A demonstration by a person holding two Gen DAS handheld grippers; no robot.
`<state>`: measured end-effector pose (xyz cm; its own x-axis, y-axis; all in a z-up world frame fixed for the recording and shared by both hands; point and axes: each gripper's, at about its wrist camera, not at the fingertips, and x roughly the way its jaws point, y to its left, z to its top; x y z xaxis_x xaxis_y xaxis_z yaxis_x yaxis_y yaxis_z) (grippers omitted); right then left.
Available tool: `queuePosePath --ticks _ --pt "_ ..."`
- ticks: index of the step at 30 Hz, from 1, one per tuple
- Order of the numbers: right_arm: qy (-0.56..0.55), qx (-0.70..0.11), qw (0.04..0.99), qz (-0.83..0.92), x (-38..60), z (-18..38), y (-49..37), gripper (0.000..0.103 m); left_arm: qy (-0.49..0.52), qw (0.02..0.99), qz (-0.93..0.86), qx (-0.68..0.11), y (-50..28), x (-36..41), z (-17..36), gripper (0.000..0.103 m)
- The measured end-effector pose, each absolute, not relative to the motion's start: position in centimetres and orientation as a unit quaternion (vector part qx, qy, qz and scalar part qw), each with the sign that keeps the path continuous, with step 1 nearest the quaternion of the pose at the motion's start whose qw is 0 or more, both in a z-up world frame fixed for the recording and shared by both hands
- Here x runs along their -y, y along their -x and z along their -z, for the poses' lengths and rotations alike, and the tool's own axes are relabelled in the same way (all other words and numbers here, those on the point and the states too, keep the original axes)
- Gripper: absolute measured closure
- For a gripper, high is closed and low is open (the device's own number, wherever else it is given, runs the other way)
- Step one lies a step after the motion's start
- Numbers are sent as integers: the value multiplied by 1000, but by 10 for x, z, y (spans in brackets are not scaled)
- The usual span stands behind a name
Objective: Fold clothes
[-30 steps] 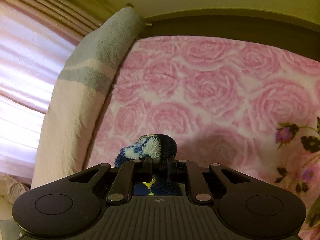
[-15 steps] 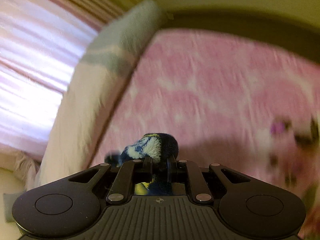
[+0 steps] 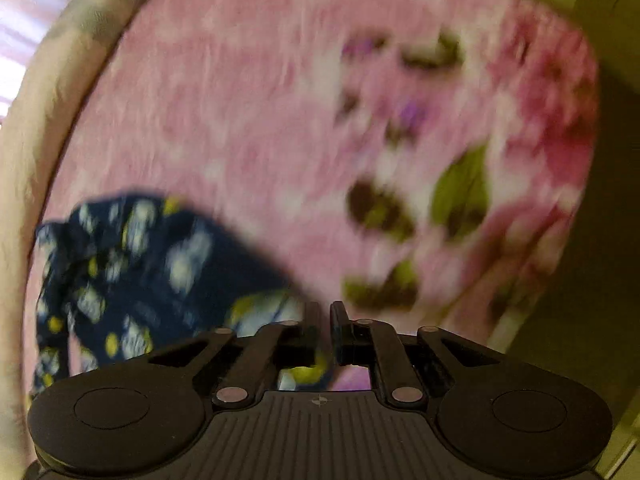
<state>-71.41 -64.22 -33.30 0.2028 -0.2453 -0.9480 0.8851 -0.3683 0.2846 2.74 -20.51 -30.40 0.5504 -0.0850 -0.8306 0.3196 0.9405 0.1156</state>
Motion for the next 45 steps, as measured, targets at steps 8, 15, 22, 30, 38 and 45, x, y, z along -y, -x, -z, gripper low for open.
queuePosePath --ticks 8,15,22,30,38,45 --pt "-501 -328 588 544 643 321 679 54 -142 855 85 -492 -29 184 318 79" --pt "-259 -486 691 469 599 344 569 31 -153 857 53 -488 -7 168 322 77" --pt "-156 -555 693 433 589 374 561 31 -156 906 34 -392 -5 170 299 65" --pt "-243 -519 675 464 612 362 562 31 -71 854 161 -490 -48 211 334 50" --pt "-355 -440 640 519 642 349 566 31 14 806 142 -575 -106 251 394 87" --pt "-364 -422 633 537 647 346 541 31 -33 876 176 -448 -106 270 364 92"
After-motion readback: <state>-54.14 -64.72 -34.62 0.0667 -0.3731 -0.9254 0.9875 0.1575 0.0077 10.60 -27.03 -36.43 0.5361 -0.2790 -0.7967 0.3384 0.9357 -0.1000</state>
